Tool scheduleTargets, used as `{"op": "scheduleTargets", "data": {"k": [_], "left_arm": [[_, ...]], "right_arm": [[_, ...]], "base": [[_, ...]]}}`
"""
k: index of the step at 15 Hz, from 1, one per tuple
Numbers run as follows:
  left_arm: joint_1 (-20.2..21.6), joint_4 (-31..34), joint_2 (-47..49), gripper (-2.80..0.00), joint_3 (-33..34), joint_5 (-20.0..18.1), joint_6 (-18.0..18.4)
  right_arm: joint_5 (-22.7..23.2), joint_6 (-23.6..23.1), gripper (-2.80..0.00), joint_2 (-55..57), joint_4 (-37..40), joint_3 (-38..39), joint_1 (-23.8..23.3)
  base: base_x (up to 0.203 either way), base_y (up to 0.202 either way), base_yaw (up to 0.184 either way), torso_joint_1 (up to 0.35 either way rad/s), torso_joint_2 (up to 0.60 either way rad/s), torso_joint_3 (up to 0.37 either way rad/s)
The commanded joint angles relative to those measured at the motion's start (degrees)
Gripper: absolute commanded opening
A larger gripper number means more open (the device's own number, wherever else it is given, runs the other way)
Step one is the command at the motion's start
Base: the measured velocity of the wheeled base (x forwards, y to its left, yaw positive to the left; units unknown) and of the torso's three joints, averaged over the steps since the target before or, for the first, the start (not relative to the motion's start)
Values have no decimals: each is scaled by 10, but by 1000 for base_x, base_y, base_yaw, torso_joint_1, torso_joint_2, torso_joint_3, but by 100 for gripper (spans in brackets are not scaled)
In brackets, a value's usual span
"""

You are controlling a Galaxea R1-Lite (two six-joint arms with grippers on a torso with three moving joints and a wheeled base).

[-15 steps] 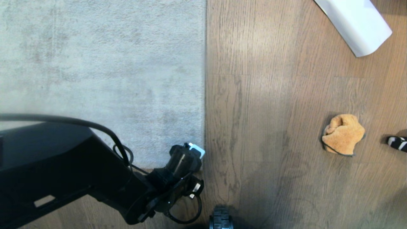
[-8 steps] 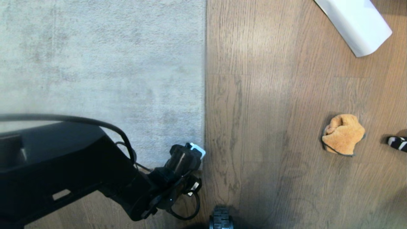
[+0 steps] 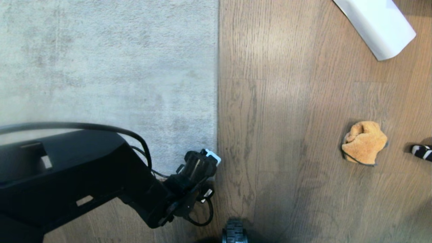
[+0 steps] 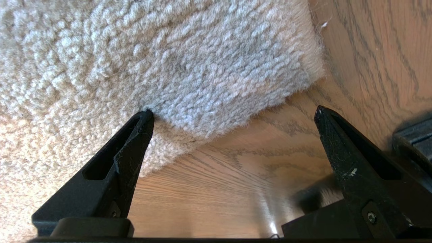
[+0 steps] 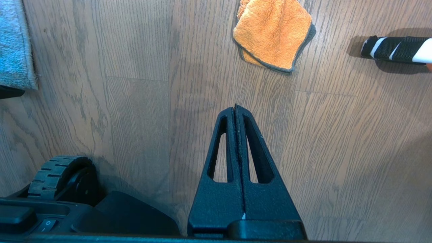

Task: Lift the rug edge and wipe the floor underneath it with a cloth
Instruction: Lift up the carpet

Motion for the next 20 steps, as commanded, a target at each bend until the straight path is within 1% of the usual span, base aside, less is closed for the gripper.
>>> {"op": "scheduleTargets", "data": {"k": [1, 7, 9, 13, 15, 18, 20], "left_arm": [[-2, -17, 12, 0, -3, 1, 2], [-15, -21, 21, 0, -36, 3, -1], [-22, -19, 17, 0, -37, 17, -2], [-35, -9, -2, 0, -37, 19, -3], [-43, 18, -17, 0, -41, 18, -4], [-53, 41, -29, 0, -40, 18, -7], [-61, 78, -39, 0, -43, 18, -9]], "right_arm": [[0, 0, -280, 0, 0, 0, 0], [0, 0, -280, 0, 0, 0, 0], [0, 0, -280, 0, 0, 0, 0], [0, 0, -280, 0, 0, 0, 0], [0, 0, -280, 0, 0, 0, 0], [0, 0, -280, 0, 0, 0, 0], [0, 0, -280, 0, 0, 0, 0]], "base": [[0, 0, 0, 0, 0, 0], [0, 0, 0, 0, 0, 0], [0, 0, 0, 0, 0, 0], [0, 0, 0, 0, 0, 0], [0, 0, 0, 0, 0, 0], [0, 0, 0, 0, 0, 0], [0, 0, 0, 0, 0, 0]]}}
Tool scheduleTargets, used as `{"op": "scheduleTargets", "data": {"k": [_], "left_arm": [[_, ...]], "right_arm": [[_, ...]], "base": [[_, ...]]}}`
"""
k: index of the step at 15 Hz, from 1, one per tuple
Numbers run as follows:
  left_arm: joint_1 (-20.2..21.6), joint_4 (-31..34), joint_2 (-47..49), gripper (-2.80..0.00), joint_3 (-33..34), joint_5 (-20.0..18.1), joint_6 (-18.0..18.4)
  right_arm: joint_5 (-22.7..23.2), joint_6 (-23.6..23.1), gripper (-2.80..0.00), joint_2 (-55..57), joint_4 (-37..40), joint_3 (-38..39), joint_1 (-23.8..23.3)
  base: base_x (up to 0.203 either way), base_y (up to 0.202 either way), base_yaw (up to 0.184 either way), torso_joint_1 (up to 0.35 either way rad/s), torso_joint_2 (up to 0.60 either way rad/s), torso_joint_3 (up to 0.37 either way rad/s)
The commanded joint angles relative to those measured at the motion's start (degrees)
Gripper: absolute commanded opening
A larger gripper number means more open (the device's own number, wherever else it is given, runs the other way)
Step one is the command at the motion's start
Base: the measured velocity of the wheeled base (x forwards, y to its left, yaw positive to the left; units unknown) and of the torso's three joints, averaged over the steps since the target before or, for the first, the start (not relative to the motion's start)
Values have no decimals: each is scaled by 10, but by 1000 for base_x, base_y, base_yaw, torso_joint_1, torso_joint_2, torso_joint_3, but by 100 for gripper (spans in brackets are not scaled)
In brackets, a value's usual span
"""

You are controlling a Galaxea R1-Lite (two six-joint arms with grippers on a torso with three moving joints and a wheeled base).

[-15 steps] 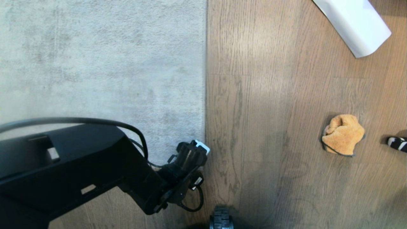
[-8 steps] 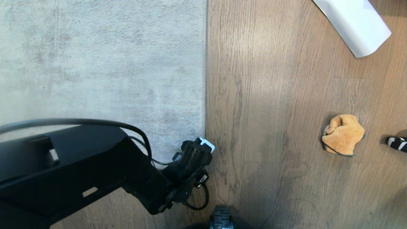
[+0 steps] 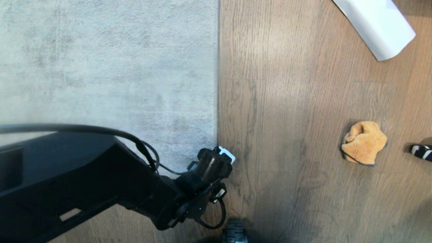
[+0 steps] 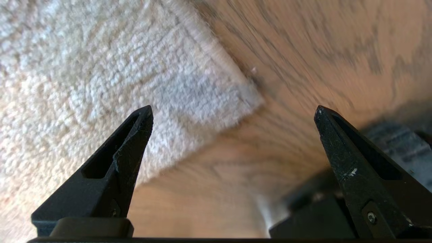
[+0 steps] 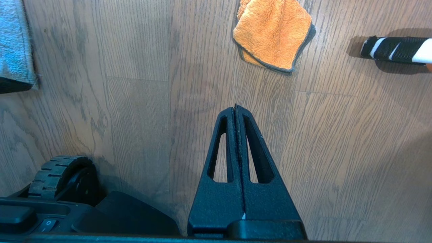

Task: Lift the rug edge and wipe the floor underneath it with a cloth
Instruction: Lift up the carpet

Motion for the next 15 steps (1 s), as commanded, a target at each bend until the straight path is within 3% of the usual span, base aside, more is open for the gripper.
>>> {"op": "scheduleTargets", "data": {"k": [1, 9, 12, 15], "left_arm": [[-8, 18, -13, 0, -2, 3, 0], [-15, 49, 12, 0, 3, 4, 7], [-11, 49, 12, 0, 5, 8, 46], [-10, 48, 15, 0, 4, 41, 78]], "right_arm": [[0, 0, -280, 0, -1, 0, 0], [0, 0, -280, 0, -1, 0, 0], [0, 0, -280, 0, -1, 0, 0], [0, 0, -280, 0, -1, 0, 0]], "base": [[0, 0, 0, 0, 0, 0], [0, 0, 0, 0, 0, 0], [0, 0, 0, 0, 0, 0], [0, 0, 0, 0, 0, 0]]}}
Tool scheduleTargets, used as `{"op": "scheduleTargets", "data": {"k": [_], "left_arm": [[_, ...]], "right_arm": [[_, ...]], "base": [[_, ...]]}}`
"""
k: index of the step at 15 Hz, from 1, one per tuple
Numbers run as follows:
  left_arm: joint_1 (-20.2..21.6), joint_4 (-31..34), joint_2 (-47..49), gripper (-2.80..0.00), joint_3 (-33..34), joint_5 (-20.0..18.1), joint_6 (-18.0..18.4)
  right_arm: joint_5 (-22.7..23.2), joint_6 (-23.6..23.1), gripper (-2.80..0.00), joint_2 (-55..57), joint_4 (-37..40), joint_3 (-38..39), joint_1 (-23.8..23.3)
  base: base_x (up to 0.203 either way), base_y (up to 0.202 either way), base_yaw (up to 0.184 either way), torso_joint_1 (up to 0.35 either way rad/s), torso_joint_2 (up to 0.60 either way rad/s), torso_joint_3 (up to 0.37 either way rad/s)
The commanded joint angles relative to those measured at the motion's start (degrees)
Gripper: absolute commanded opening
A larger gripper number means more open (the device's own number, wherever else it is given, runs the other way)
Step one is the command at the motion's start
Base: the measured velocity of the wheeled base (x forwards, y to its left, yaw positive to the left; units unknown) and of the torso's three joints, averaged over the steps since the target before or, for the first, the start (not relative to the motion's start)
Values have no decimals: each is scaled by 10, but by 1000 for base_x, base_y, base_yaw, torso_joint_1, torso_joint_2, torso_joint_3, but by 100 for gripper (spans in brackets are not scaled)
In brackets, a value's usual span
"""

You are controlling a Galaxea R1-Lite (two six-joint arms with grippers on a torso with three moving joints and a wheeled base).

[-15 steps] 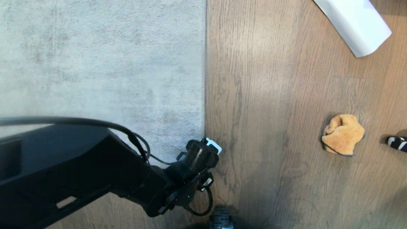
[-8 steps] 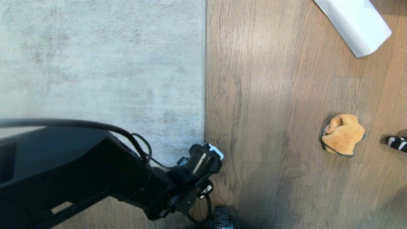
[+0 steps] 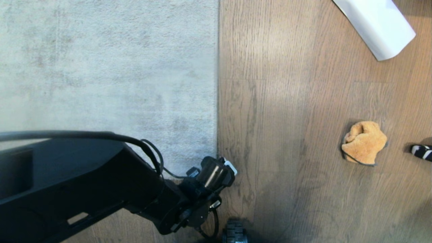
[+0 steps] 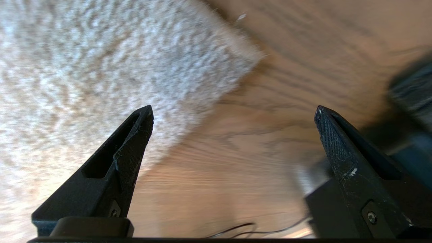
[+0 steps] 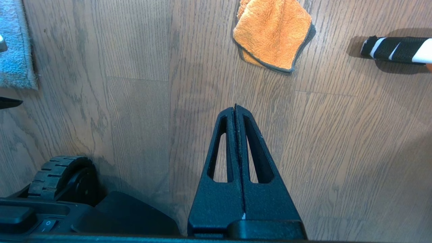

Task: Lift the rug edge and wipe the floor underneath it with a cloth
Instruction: Lift up the carpet

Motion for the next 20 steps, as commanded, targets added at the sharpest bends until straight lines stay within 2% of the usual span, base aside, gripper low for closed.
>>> {"op": "scheduleTargets", "data": {"k": [1, 8, 10, 12, 18, 20], "left_arm": [[1, -3, 4, 0, 0, 11, 13], [9, -20, 25, 0, -5, 16, 21], [11, -21, 26, 0, -6, 19, 34], [13, -21, 31, 0, -14, 43, 45], [17, -23, 47, 0, -41, 49, 45], [17, -47, 54, 0, -42, 48, 44]], "right_arm": [[0, 0, -280, 0, 0, 0, 0], [0, 0, -280, 0, 0, 0, 0], [0, 0, -280, 0, 0, 0, 0], [0, 0, -280, 0, 0, 0, 0], [0, 0, -280, 0, 0, 0, 0], [0, 0, -280, 0, 0, 0, 0]], "base": [[0, 0, 0, 0, 0, 0], [0, 0, 0, 0, 0, 0], [0, 0, 0, 0, 0, 0], [0, 0, 0, 0, 0, 0], [0, 0, 0, 0, 0, 0], [0, 0, 0, 0, 0, 0]]}}
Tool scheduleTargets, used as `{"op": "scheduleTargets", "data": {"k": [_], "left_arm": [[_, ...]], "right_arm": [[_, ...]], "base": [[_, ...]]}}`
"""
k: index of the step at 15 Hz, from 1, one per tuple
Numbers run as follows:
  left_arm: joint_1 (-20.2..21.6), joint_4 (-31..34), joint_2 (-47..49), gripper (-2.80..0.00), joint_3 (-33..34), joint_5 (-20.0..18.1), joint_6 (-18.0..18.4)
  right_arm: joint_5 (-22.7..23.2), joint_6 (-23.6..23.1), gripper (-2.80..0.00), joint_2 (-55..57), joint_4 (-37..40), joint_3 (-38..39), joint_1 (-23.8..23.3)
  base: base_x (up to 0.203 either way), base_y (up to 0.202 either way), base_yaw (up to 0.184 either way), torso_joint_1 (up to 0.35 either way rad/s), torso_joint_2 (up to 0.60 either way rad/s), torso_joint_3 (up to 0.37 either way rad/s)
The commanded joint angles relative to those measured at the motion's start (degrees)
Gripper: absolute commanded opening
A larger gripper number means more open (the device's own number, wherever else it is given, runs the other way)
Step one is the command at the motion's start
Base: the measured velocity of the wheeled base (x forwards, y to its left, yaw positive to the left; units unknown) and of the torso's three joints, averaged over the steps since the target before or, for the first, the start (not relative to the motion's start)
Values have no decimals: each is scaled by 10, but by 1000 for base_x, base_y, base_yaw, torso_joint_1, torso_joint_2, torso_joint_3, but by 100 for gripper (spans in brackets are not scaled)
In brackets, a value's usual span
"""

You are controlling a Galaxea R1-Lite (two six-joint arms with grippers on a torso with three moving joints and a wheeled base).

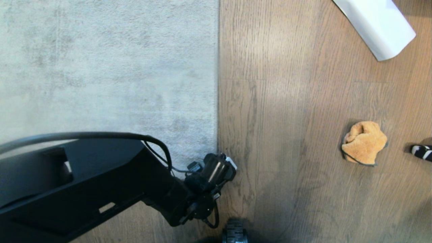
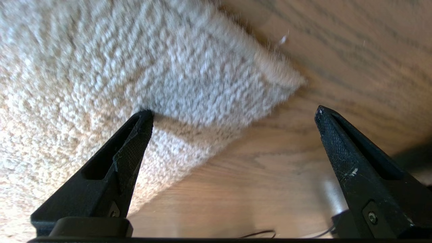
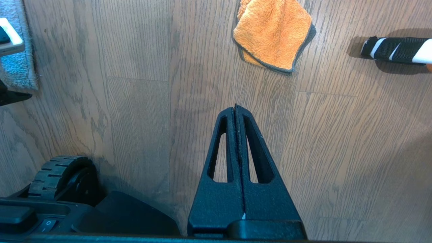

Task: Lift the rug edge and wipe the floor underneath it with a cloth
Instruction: Lift up the carpet

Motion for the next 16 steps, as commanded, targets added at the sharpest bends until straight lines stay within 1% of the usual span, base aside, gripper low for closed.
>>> {"op": "scheduleTargets", "data": {"k": [1, 3, 4, 16], "left_arm": [[0, -37, 14, 0, -2, 1, 3], [-1, -51, 17, 0, 2, 2, 3], [0, -52, 17, -280, 4, 2, 3], [0, -47, -8, -280, 20, 7, -1]], "right_arm": [[0, 0, -280, 0, 0, 0, 0], [0, 0, -280, 0, 0, 0, 0], [0, 0, -280, 0, 0, 0, 0], [0, 0, -280, 0, 0, 0, 0]], "base": [[0, 0, 0, 0, 0, 0], [0, 0, 0, 0, 0, 0], [0, 0, 0, 0, 0, 0], [0, 0, 0, 0, 0, 0]]}}
